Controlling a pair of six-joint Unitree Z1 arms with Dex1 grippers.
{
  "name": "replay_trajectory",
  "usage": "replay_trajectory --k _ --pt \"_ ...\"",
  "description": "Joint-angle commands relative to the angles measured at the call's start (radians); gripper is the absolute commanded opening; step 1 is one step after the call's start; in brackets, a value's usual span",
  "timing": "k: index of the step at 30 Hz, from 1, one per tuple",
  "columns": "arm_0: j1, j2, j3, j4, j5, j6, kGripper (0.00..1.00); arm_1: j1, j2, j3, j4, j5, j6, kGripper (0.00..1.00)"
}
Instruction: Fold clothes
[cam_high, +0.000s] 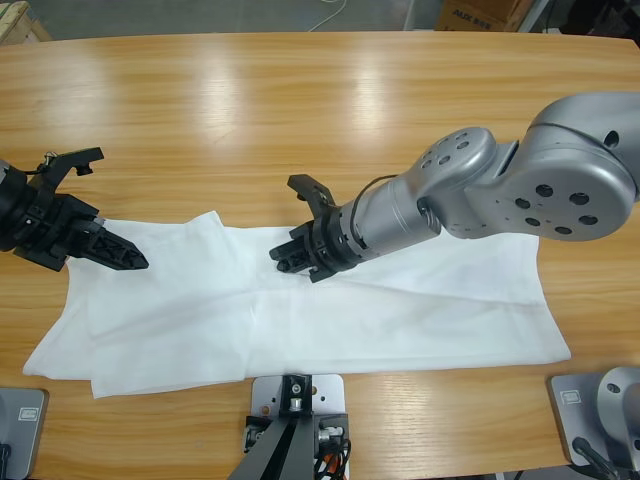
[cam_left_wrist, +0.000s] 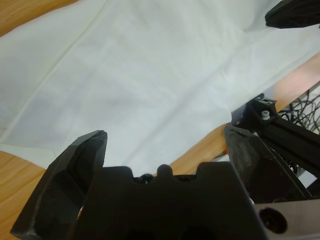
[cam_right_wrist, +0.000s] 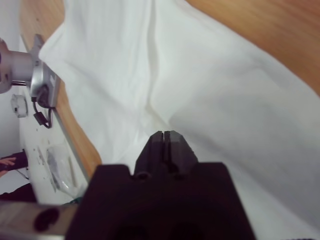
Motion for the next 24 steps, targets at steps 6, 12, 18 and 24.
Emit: replay_trajectory --k 6,12,18,24 --pt "0.007 0.040 0.009 0.012 -0.021 0.016 0.904 0.000 0.072 0.077 -0.044 0.001 0.000 0.000" --pt "0.004 0.049 0.015 0.011 -0.021 0.016 0.904 0.066 0.071 0.138 -0.064 0.000 0.020 0.000" --pt "-0.001 0.060 0.015 0.009 -0.023 0.019 0.904 0.087 0.056 0.209 -0.102 -0.007 0.036 0.000" --pt "-0.007 0.058 0.019 0.009 -0.023 0.019 0.904 0.087 0.058 0.230 -0.130 -0.042 0.045 0.000"
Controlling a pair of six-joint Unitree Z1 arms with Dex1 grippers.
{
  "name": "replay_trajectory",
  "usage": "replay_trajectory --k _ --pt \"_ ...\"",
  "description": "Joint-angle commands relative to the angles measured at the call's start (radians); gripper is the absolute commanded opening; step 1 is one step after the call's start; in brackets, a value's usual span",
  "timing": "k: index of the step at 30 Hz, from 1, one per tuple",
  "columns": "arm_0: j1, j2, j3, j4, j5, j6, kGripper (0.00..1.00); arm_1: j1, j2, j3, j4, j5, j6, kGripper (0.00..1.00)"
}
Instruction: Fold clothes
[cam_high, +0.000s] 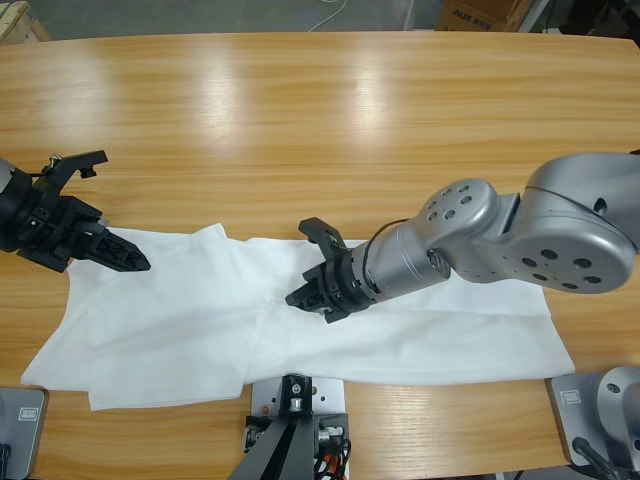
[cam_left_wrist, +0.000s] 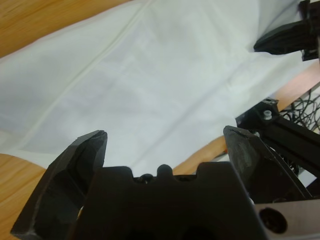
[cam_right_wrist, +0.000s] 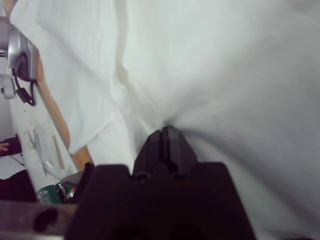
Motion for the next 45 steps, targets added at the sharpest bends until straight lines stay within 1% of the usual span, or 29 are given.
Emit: replay_trajectory --k 1,5,13,21,25,29,33,36,41,45 --pt "-0.008 0.043 0.019 0.008 -0.022 0.018 0.904 0.025 0.041 0.084 -0.025 -0.041 0.024 0.000" --pt "-0.011 0.041 0.018 0.009 -0.022 0.018 0.904 0.024 0.047 0.069 -0.020 -0.041 0.031 0.000" --pt "-0.011 0.029 0.023 0.014 -0.022 0.018 0.904 0.014 0.118 -0.008 0.017 -0.043 0.047 0.000" --pt "-0.011 0.031 0.022 0.015 -0.020 0.018 0.904 -0.076 0.139 -0.023 0.033 -0.038 0.019 0.000" --pt "-0.011 0.032 0.022 0.016 -0.020 0.018 0.904 -0.122 0.149 -0.053 0.070 -0.040 -0.012 0.000" --pt "-0.011 0.035 0.019 0.016 -0.020 0.019 0.904 -0.130 0.157 -0.102 0.123 -0.040 -0.040 0.000" --pt "-0.011 0.036 0.011 0.023 -0.020 0.020 0.904 -0.135 0.159 -0.138 0.141 -0.040 -0.064 0.000" --pt "-0.011 0.042 0.008 0.023 -0.020 0.021 0.904 -0.139 0.121 -0.153 0.152 -0.046 -0.085 0.000" --pt "-0.015 0.057 0.004 0.020 -0.022 0.021 0.904 -0.139 -0.035 -0.148 0.192 -0.096 -0.088 0.000" --pt "-0.017 0.052 0.011 0.022 -0.022 0.021 0.904 -0.139 -0.062 -0.161 0.193 -0.088 -0.086 0.000"
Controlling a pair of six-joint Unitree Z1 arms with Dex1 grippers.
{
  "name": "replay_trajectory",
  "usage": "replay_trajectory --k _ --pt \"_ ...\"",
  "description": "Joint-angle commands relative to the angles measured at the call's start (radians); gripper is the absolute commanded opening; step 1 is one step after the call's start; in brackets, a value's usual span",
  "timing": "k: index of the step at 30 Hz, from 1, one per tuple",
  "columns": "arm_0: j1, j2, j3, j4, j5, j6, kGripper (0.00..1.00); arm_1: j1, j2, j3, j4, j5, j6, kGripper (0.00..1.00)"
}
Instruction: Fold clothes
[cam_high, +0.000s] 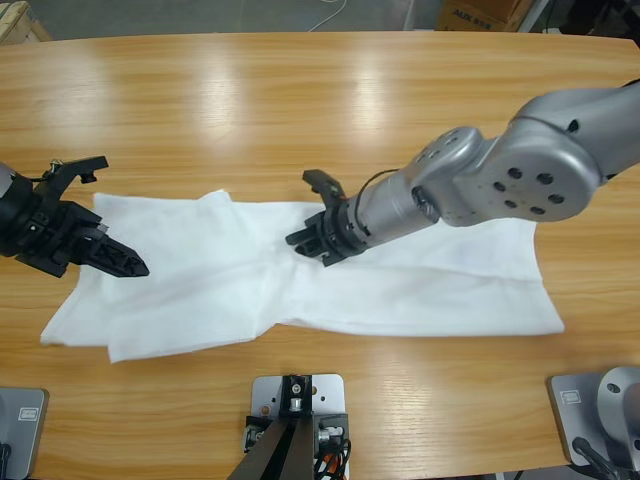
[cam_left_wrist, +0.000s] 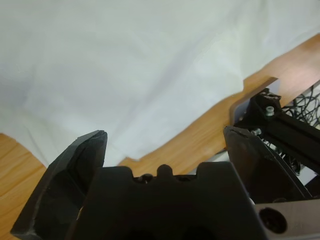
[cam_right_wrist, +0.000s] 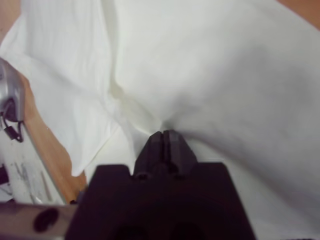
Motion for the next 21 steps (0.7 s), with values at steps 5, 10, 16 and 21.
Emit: replay_trajectory --k 5,10,16,21 --pt "-0.012 0.030 0.015 0.011 -0.019 0.019 0.904 -0.014 -0.030 -0.029 0.039 -0.003 -0.007 0.000" --pt "-0.012 0.021 0.014 0.011 -0.019 0.018 0.904 -0.014 0.035 -0.054 0.037 -0.009 -0.007 0.000" --pt "-0.012 0.023 0.015 0.011 -0.019 0.016 0.904 -0.014 0.081 -0.084 0.041 -0.007 -0.001 0.000" --pt "-0.012 0.033 0.013 0.007 -0.017 0.016 0.904 0.003 0.048 -0.074 0.044 0.007 0.002 0.000"
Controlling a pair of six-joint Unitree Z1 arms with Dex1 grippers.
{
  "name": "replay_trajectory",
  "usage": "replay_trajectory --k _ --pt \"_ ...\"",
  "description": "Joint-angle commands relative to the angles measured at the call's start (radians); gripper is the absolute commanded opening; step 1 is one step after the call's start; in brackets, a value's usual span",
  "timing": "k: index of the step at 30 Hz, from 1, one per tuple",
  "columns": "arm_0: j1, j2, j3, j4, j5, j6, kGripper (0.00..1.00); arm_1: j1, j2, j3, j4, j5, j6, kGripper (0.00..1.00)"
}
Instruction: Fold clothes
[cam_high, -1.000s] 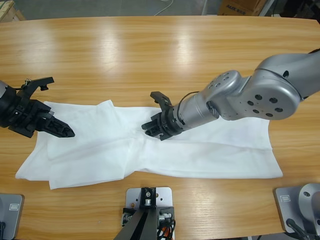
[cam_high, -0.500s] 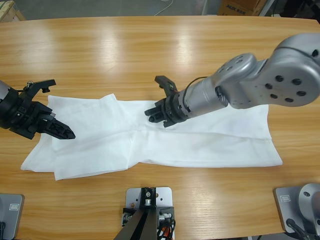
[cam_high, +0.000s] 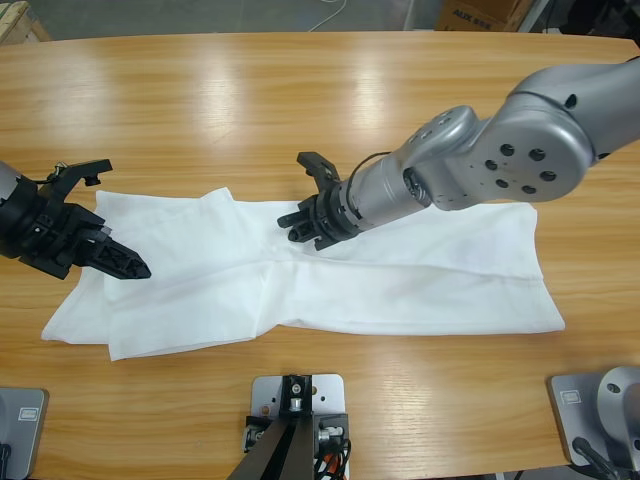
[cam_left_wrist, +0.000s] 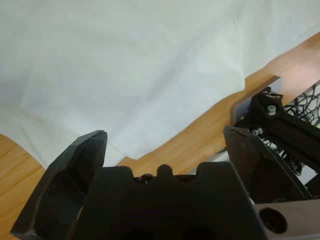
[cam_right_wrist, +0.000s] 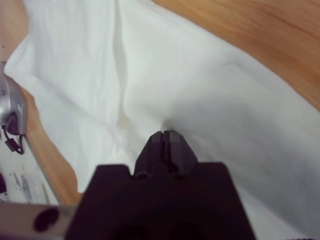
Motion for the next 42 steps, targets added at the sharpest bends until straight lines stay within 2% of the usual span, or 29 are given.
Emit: replay_trajectory --k 1,9,10,11,12,21,33,42 --pt "-0.007 0.025 0.011 0.005 -0.017 0.015 0.904 0.015 0.001 0.004 0.013 0.023 0.004 0.000" --pt "-0.007 0.023 0.015 0.005 -0.017 0.016 0.904 0.026 -0.160 0.037 0.019 0.010 0.003 0.000" --pt "-0.007 0.023 0.015 0.005 -0.017 0.016 0.904 0.026 -0.170 0.037 0.024 0.013 0.003 0.079" --pt "-0.007 0.023 0.015 0.005 -0.017 0.016 0.904 0.027 -0.174 0.036 0.036 0.020 0.001 0.356" --pt "-0.007 0.021 0.015 0.005 -0.017 0.016 0.904 0.035 -0.172 0.039 0.045 0.030 -0.011 0.421" --pt "-0.010 0.004 0.021 0.009 -0.017 0.016 0.904 0.075 -0.071 0.054 0.067 0.055 -0.119 0.421" --pt "-0.012 0.013 0.023 0.009 -0.017 0.016 0.904 0.075 -0.007 0.040 0.067 0.044 -0.123 0.402" --pt "-0.012 0.021 0.023 0.006 -0.018 0.016 0.904 0.077 -0.037 0.043 0.114 0.055 -0.106 0.384"
